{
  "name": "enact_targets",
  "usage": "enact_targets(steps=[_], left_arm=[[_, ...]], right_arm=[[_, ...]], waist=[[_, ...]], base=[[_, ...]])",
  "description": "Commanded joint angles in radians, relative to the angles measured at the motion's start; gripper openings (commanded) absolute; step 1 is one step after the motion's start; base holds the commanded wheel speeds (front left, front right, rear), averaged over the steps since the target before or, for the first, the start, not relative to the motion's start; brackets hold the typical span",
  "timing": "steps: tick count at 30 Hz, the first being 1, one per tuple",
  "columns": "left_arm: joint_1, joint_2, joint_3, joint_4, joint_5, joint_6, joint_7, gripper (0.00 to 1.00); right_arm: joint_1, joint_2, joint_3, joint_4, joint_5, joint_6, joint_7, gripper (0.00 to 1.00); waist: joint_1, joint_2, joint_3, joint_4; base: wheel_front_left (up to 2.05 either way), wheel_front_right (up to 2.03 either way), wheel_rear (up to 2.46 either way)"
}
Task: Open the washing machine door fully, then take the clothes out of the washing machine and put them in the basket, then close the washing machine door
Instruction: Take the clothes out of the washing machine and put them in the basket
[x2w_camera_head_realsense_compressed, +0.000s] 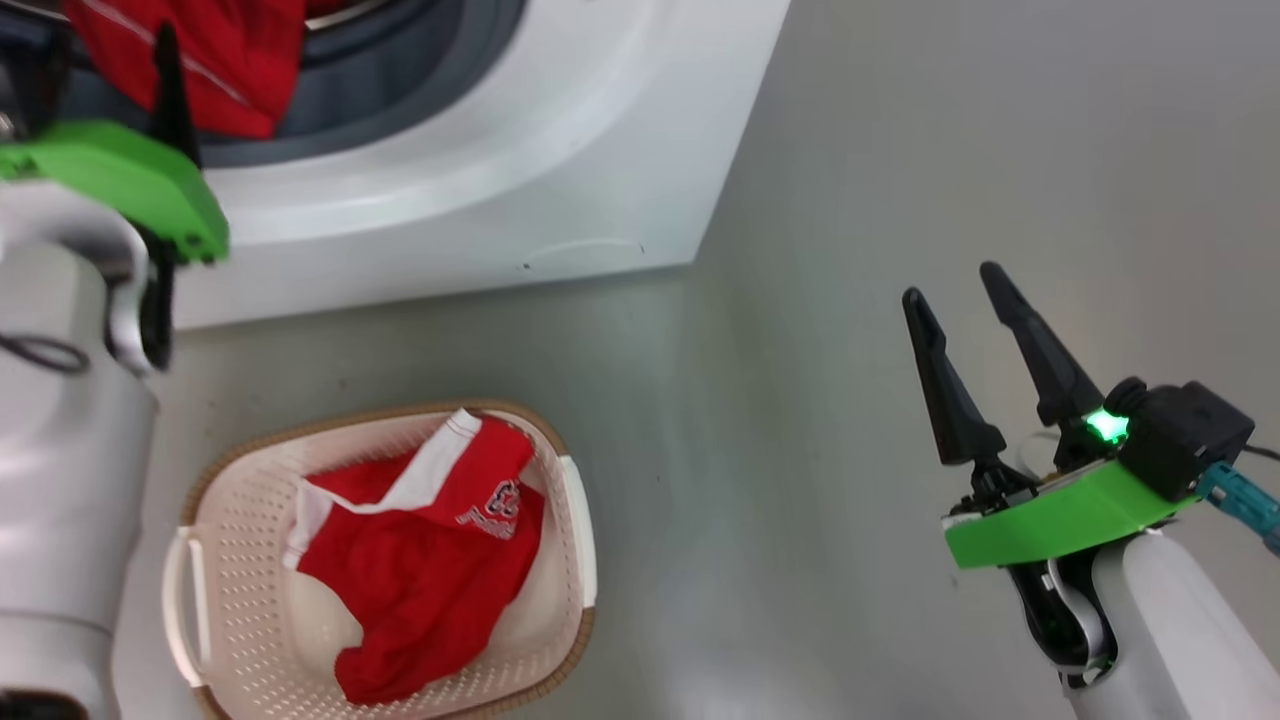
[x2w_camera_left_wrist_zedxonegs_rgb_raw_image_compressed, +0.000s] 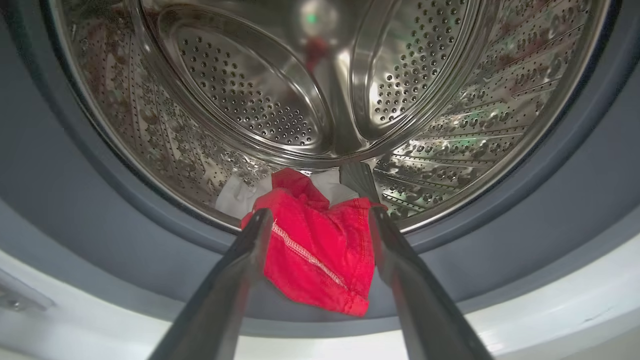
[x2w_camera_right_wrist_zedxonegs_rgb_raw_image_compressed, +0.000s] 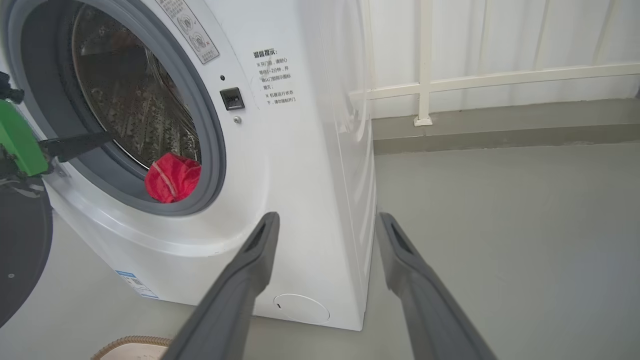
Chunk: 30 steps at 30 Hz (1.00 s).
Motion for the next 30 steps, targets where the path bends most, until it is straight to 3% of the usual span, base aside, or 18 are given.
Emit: enact_targets(steps=[1, 15, 23, 30], left_arm=[[-0.033, 0.054, 0.016, -0.006, 0.013, -0.003, 0.001, 1.0], [-0.321, 0.079, -0.027, 0.23, 0.049, 0.015, 0.055, 1.0], [-0.382, 0.083, -0.043, 0.291, 0.055, 0.059, 0.128, 1.0], [-0.385, 0.061, -0.05, 0.313, 0.036, 0.071, 0.294, 1.0]], right_arm=[[-0.018, 0.003, 0.014, -0.03, -0.008, -0.001, -0.006, 1.0], [-0.052, 0.028, 0.021, -0.05, -0.018, -0.001, -0.006, 1.0], [-0.064, 0.04, 0.019, -0.049, -0.016, -0.001, -0.006, 1.0], [-0.069, 0.038, 0.022, -0.047, -0.018, -0.001, -0.006, 1.0]], waist=[[0.0, 0.0, 0.067, -0.035], [0.0, 0.0, 0.185, -0.087], [0.0, 0.0, 0.229, -0.094], [0.0, 0.0, 0.234, -0.092]], base=[[0.0, 0.0, 0.0], [0.0, 0.0, 0.0], [0.0, 0.0, 0.0], [0.0, 0.0, 0.0]])
